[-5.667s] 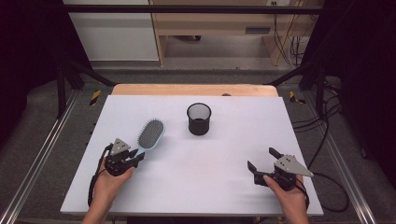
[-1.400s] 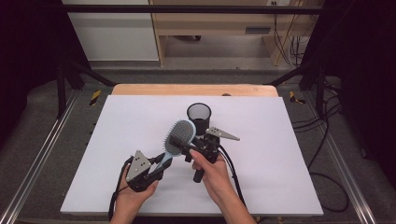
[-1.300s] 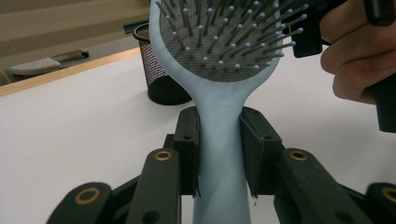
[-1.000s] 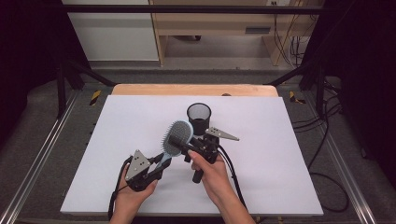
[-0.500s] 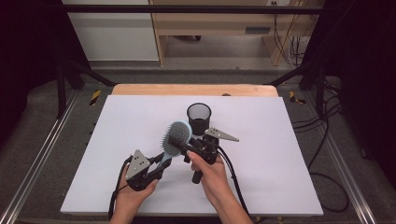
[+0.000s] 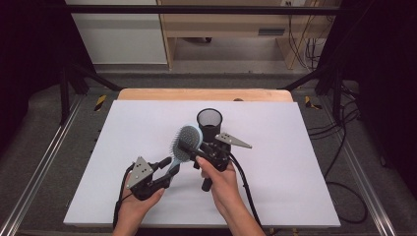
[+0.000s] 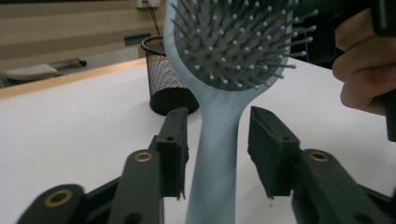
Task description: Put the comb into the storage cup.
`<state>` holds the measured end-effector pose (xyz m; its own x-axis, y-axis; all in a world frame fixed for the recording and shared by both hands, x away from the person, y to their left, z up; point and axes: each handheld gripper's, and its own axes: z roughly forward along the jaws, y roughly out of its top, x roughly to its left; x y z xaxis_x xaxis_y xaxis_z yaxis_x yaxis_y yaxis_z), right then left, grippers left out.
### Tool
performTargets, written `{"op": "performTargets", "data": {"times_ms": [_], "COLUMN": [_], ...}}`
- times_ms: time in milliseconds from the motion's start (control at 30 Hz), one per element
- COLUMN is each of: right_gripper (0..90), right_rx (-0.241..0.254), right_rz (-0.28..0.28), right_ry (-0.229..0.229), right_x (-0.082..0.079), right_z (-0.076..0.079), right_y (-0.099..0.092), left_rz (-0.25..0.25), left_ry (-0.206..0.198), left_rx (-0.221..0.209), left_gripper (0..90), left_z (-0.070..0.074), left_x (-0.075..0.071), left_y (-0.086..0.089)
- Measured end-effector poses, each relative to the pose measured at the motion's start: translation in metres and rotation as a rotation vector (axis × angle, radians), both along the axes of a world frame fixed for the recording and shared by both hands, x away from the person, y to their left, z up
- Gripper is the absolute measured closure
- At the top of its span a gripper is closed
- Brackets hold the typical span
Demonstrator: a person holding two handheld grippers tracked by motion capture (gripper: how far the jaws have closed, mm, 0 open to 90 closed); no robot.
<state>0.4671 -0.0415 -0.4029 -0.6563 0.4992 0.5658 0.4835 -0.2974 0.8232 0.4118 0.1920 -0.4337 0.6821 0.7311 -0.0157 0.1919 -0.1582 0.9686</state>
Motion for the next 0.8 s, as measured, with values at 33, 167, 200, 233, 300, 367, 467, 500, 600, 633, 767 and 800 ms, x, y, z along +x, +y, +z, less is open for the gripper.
{"op": "performTargets", "data": {"times_ms": [33, 167, 200, 233, 300, 367, 467, 500, 600, 633, 767, 800], "right_gripper": [51.4, 51.3, 51.3, 51.2, 51.2, 51.1, 51.0, 51.0, 51.0, 50.9, 50.8, 50.8], "right_rx": [-0.003, -0.005, -0.006, -0.004, -0.003, -0.001, 0.000, 0.001, -0.001, 0.002, -0.004, -0.004], "right_rz": [-0.002, -0.027, -0.032, -0.039, -0.050, -0.061, -0.071, -0.082, -0.089, -0.096, -0.107, -0.111], "right_ry": [-0.001, -0.013, -0.014, -0.017, -0.018, -0.024, -0.027, -0.031, -0.037, -0.037, -0.046, -0.048], "right_x": [0.000, 0.001, 0.002, 0.002, 0.003, 0.003, 0.003, 0.005, 0.006, 0.006, 0.009, 0.009], "right_z": [0.001, 0.005, 0.006, 0.007, 0.010, 0.013, 0.016, 0.019, 0.021, 0.025, 0.031, 0.032], "right_y": [-0.001, -0.010, -0.012, -0.015, -0.020, -0.024, -0.028, -0.031, -0.033, -0.035, -0.037, -0.038], "left_rz": [0.002, 0.008, 0.008, 0.006, 0.009, 0.029, 0.054, 0.074, 0.088, 0.095, 0.107, 0.114], "left_ry": [-0.002, 0.001, 0.006, 0.010, 0.008, 0.000, 0.002, 0.002, -0.004, -0.008, -0.020, -0.020], "left_rx": [-0.007, -0.020, -0.028, -0.036, -0.047, -0.053, -0.076, -0.092, -0.108, -0.121, -0.140, -0.139], "left_gripper": [51.3, 38.3, 35.4, 32.8, 28.7, 23.8, 13.9, 10.5, 7.5, 6.3, 3.9, 3.7], "left_z": [0.000, 0.001, 0.001, 0.001, 0.002, 0.003, 0.004, 0.005, 0.006, 0.007, 0.009, 0.009], "left_x": [0.000, 0.001, 0.001, 0.002, 0.002, 0.003, 0.005, 0.006, 0.007, 0.006, 0.004, 0.003], "left_y": [0.000, 0.004, 0.006, 0.008, 0.012, 0.017, 0.023, 0.029, 0.035, 0.040, 0.050, 0.053]}}
